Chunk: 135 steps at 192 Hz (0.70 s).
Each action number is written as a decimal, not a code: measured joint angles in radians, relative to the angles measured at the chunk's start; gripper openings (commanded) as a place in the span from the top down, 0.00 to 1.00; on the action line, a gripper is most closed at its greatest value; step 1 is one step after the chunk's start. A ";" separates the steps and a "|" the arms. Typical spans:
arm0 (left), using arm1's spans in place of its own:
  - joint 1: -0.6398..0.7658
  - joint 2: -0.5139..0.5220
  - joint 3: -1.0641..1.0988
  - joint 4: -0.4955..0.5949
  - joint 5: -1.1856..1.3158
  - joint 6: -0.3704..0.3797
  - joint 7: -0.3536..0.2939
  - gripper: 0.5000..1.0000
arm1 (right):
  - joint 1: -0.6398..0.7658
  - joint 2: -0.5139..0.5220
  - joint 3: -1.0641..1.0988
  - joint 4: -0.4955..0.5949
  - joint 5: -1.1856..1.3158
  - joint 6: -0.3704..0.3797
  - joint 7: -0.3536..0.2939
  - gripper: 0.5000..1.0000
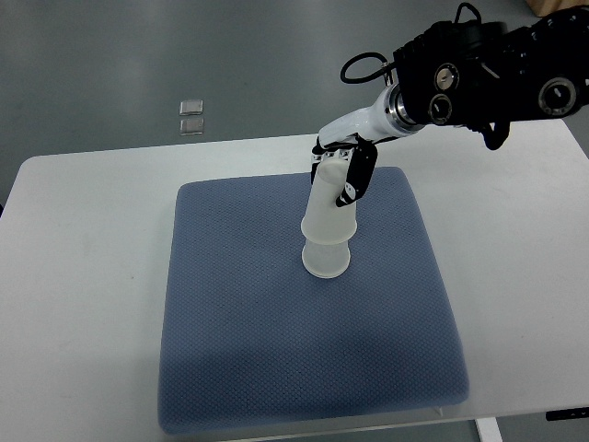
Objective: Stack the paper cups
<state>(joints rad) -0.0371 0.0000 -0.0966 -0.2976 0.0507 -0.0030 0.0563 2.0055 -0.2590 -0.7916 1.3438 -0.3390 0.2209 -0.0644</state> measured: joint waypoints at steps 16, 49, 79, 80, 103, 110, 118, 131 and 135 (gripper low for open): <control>0.000 0.000 0.000 0.000 0.000 0.000 0.000 0.00 | -0.004 0.006 0.000 0.000 0.000 -0.006 0.000 0.60; 0.000 0.000 -0.001 0.001 0.000 0.000 0.000 0.00 | -0.011 0.011 0.000 0.000 0.000 -0.010 0.000 0.58; 0.000 0.000 -0.001 0.002 0.000 0.001 0.000 0.00 | -0.019 0.017 0.000 0.000 0.000 -0.015 0.000 0.58; 0.000 0.000 -0.001 0.002 0.000 0.001 0.000 0.00 | -0.019 0.017 0.000 0.000 0.000 -0.015 0.000 0.58; 0.000 0.000 -0.001 0.002 0.000 0.001 0.000 0.00 | -0.024 0.019 0.000 0.000 0.000 -0.020 0.000 0.57; 0.000 0.000 -0.001 0.002 0.000 0.001 0.000 0.00 | -0.025 0.019 0.000 0.000 0.000 -0.021 0.000 0.57; 0.000 0.000 -0.001 0.002 0.000 0.001 0.000 0.00 | -0.026 0.020 0.001 0.000 0.000 -0.021 0.000 0.56; 0.000 0.000 -0.001 0.002 0.000 0.001 0.000 0.00 | -0.026 0.020 0.001 0.000 0.000 -0.021 0.000 0.53; 0.000 0.000 -0.001 0.002 0.000 0.001 0.000 0.00 | -0.026 0.020 0.001 0.000 0.000 -0.021 0.000 0.52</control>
<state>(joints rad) -0.0368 0.0000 -0.0974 -0.2960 0.0507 -0.0016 0.0562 1.9797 -0.2393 -0.7902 1.3438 -0.3390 0.1995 -0.0644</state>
